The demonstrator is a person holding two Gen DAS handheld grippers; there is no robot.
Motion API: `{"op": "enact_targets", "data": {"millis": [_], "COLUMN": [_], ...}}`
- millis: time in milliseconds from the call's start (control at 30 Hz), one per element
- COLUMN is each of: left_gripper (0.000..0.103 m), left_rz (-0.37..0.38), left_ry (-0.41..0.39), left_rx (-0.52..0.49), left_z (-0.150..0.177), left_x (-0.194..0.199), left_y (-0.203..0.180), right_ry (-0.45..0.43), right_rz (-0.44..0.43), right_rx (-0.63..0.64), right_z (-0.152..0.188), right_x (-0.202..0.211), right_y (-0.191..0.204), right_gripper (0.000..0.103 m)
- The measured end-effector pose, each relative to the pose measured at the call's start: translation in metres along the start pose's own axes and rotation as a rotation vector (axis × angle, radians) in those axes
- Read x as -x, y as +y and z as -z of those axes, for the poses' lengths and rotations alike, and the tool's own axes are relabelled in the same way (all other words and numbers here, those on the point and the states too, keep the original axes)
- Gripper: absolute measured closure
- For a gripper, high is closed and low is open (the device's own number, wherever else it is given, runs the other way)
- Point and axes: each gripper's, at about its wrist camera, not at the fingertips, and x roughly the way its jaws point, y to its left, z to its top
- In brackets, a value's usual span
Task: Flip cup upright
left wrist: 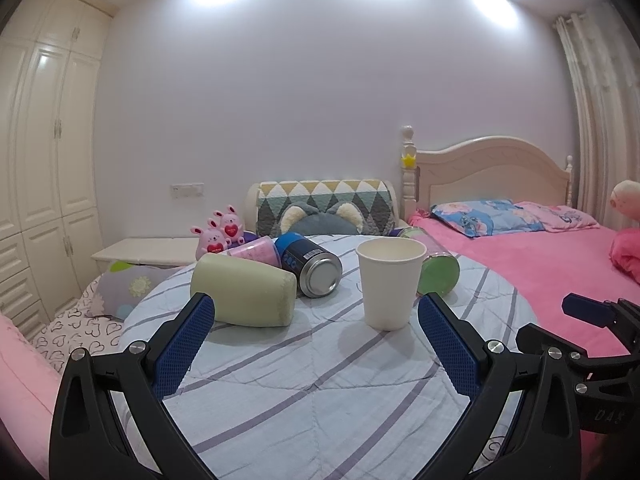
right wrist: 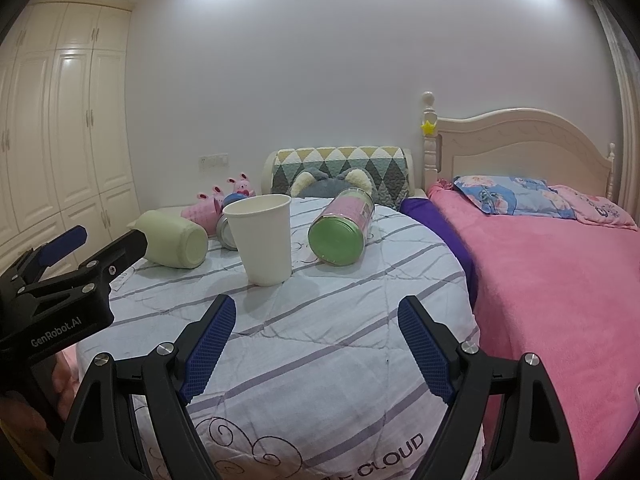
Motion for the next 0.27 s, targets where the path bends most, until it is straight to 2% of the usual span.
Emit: {"op": "enact_targets", "data": {"millis": [267], "left_gripper": [0.000], "left_rz": [0.012], "left_ry": [0.010], "left_rx": [-0.001], "left_z": [-0.0010], "left_x": [-0.0001], "left_y": [0.0004], "right_ry": [0.007], "right_rz": [-0.002], "right_rx": [0.000], "right_z": [0.0008], "right_x": [0.0001], "right_y": [-0.0001], "right_gripper": [0.018]}}
